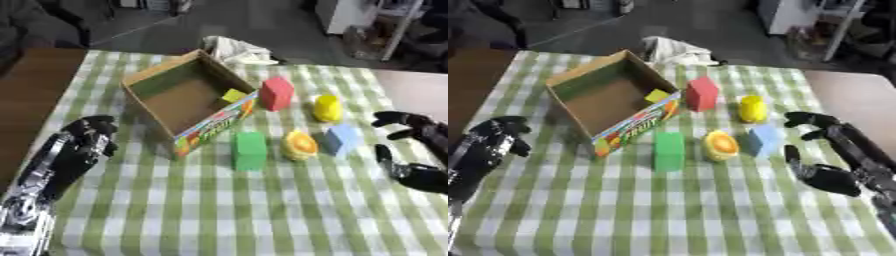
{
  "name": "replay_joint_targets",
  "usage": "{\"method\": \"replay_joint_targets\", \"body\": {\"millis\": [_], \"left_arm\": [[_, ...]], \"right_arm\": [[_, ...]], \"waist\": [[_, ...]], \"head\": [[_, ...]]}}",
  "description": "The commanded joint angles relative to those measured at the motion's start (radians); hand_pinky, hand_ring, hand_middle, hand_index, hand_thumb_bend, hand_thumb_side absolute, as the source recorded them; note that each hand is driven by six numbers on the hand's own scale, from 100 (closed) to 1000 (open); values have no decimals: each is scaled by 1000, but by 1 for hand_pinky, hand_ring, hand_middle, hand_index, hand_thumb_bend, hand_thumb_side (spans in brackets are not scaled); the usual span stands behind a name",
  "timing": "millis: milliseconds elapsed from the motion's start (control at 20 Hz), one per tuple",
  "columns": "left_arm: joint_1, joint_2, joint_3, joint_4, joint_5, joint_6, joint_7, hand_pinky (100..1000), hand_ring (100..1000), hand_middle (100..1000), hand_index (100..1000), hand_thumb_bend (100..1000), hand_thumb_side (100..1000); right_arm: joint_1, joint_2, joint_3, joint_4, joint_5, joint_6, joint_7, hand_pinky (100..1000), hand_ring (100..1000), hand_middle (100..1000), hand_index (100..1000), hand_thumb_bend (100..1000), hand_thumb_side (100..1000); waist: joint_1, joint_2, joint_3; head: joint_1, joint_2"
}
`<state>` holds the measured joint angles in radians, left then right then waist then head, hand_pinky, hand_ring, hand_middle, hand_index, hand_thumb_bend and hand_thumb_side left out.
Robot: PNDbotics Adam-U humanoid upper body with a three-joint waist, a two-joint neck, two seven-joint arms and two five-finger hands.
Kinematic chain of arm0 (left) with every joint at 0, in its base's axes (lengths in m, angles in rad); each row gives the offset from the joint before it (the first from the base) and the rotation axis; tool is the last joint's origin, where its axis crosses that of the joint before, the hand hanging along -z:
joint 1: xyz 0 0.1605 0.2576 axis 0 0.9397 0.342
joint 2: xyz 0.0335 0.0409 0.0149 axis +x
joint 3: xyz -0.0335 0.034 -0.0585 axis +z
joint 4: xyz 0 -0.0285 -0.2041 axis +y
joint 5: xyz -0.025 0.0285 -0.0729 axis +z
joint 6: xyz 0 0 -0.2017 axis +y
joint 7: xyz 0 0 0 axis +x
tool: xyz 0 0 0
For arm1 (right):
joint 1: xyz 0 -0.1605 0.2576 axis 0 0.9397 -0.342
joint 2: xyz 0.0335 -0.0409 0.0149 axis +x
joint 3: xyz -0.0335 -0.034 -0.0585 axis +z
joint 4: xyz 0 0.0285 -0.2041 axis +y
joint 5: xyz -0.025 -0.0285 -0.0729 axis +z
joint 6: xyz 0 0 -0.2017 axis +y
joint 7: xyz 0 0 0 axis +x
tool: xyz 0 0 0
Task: Pick up objects on the table and place them in the box.
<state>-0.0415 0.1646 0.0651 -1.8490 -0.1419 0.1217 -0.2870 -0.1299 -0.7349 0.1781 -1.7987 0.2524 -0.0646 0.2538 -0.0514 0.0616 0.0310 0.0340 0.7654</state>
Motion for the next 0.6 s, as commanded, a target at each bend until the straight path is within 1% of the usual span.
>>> {"method": "replay_joint_targets", "body": {"millis": [50,150,200,250,300,350,600], "left_arm": [[-3,23,1,-16,-4,-2,-1,578,551,648,785,117,563],[-3,24,-1,-15,-4,-3,-2,578,551,648,785,118,562],[-2,24,-2,-15,-4,-3,-3,578,551,648,785,118,562],[-2,24,-3,-14,-4,-4,-4,578,551,648,785,118,562],[-2,25,-4,-14,-4,-4,-5,578,550,648,785,118,562],[-2,25,-4,-14,-3,-5,-6,578,551,649,785,118,561],[-2,24,-6,-13,-3,-7,-8,578,551,649,785,116,562]], "right_arm": [[-50,-112,21,39,21,-35,77,800,963,830,946,123,301],[-87,-145,41,73,30,-66,131,812,970,839,951,201,371],[-105,-154,49,87,37,-82,159,814,972,843,952,224,382],[-123,-162,57,99,47,-98,184,820,972,851,960,306,381],[-143,-165,64,113,60,-113,206,820,972,851,960,314,378],[-161,-165,68,129,72,-126,221,820,970,850,962,348,368],[-245,-151,89,219,143,-176,261,826,964,861,973,417,358]], "waist": [[1,-10,2],[2,-11,4],[3,-11,4],[4,-11,4],[4,-12,4],[5,-12,5],[10,-12,10]], "head": [[-6,5],[-9,5],[-9,5],[-11,5],[-13,5],[-15,5],[-24,5]]}}
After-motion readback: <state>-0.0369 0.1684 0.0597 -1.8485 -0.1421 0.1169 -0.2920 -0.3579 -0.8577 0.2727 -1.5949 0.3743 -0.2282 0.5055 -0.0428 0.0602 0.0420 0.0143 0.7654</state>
